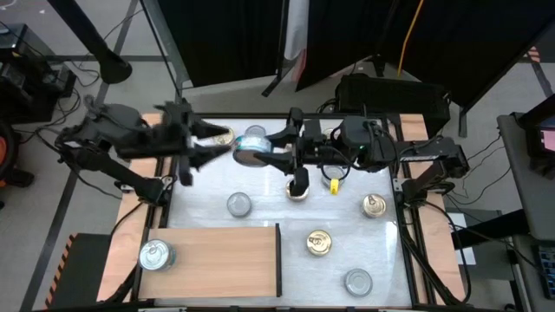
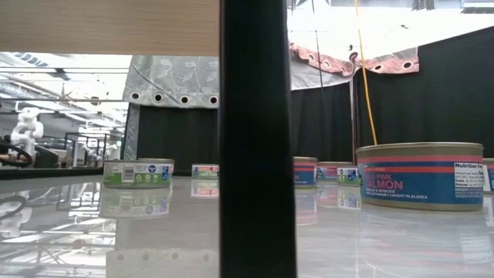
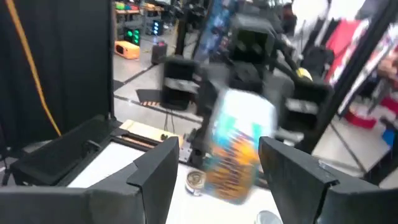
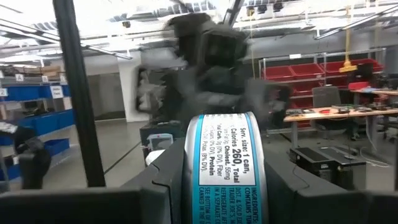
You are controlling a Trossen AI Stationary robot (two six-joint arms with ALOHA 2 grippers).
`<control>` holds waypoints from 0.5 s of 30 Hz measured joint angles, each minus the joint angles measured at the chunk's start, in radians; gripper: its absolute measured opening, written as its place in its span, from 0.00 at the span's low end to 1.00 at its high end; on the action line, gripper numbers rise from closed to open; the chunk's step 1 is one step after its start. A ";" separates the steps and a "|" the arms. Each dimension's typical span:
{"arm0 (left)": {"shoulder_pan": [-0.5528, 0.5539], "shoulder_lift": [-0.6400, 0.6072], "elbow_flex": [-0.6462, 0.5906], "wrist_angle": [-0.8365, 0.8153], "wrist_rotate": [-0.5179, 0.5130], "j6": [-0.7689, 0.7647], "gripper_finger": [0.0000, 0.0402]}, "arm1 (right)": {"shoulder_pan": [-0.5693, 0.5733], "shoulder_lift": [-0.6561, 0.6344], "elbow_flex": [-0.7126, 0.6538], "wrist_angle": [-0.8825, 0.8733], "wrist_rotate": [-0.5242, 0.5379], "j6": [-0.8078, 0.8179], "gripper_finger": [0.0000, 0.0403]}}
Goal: Stack canned seafood by type on shelf
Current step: Stack the yellow blue tuna can on top of the yellow blue tuna can on the shelf
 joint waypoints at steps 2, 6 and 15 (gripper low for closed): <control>0.001 -0.014 0.001 -0.009 -0.003 -0.014 0.57 | 0.000 0.000 0.000 0.009 -0.003 0.000 0.32; 0.002 -0.014 0.002 -0.028 0.058 -0.023 0.57 | -0.012 0.001 0.002 0.030 -0.014 0.000 0.32; 0.024 0.036 0.001 -0.033 0.056 -0.040 0.62 | -0.025 0.002 0.002 0.026 -0.004 -0.001 0.32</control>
